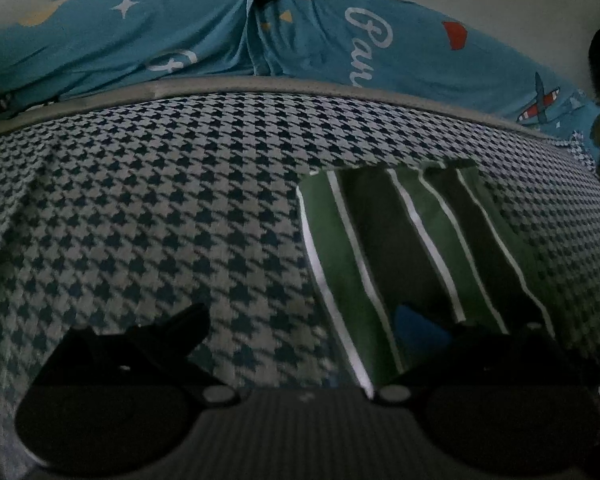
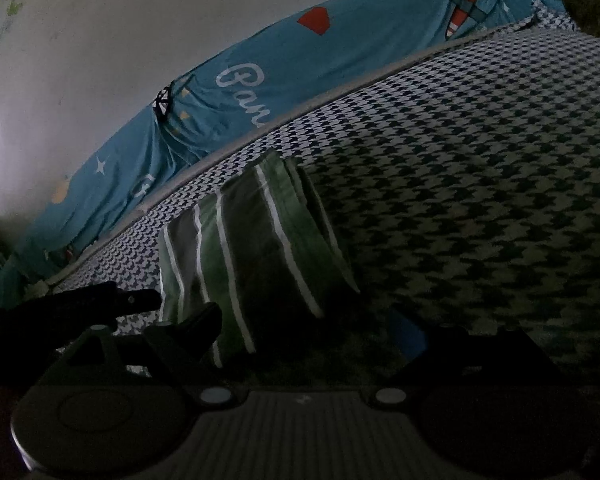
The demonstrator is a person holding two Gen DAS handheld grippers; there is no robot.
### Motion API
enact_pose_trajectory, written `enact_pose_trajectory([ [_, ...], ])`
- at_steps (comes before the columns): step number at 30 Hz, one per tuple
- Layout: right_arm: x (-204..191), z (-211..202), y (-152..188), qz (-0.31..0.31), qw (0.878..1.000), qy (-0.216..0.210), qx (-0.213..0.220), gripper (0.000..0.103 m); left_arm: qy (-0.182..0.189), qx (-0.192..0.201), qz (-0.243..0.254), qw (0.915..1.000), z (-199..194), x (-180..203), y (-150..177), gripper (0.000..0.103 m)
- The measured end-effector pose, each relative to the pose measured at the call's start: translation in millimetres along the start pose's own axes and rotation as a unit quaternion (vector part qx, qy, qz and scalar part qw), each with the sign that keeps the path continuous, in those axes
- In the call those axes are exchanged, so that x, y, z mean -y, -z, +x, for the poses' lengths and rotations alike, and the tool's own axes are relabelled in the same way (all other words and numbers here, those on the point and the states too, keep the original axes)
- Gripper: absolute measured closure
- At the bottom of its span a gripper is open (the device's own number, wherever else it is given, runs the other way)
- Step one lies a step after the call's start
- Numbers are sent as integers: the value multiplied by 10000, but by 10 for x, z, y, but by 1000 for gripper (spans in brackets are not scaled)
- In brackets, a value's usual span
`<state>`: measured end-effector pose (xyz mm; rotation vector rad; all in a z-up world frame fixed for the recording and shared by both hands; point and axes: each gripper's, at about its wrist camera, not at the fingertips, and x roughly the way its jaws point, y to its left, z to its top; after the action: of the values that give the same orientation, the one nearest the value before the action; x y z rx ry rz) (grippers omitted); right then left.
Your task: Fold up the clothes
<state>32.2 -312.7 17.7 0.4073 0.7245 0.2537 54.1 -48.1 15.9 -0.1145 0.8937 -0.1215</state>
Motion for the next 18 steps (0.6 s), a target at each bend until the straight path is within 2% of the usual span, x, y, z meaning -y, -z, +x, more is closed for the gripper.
enact_pose_trajectory([
  [3,15,71,-12,33,10000,-34,1,18,189,-1,-64,9998,103,-54,-94,0],
  [9,25,162,-41,53,9999,-82,80,20,331,28,-128,9994,275,-133,-233,0],
  [18,5,298,-125,104,9998,-83,138,33,647,-142,-42,9978,601,-130,-333,0],
])
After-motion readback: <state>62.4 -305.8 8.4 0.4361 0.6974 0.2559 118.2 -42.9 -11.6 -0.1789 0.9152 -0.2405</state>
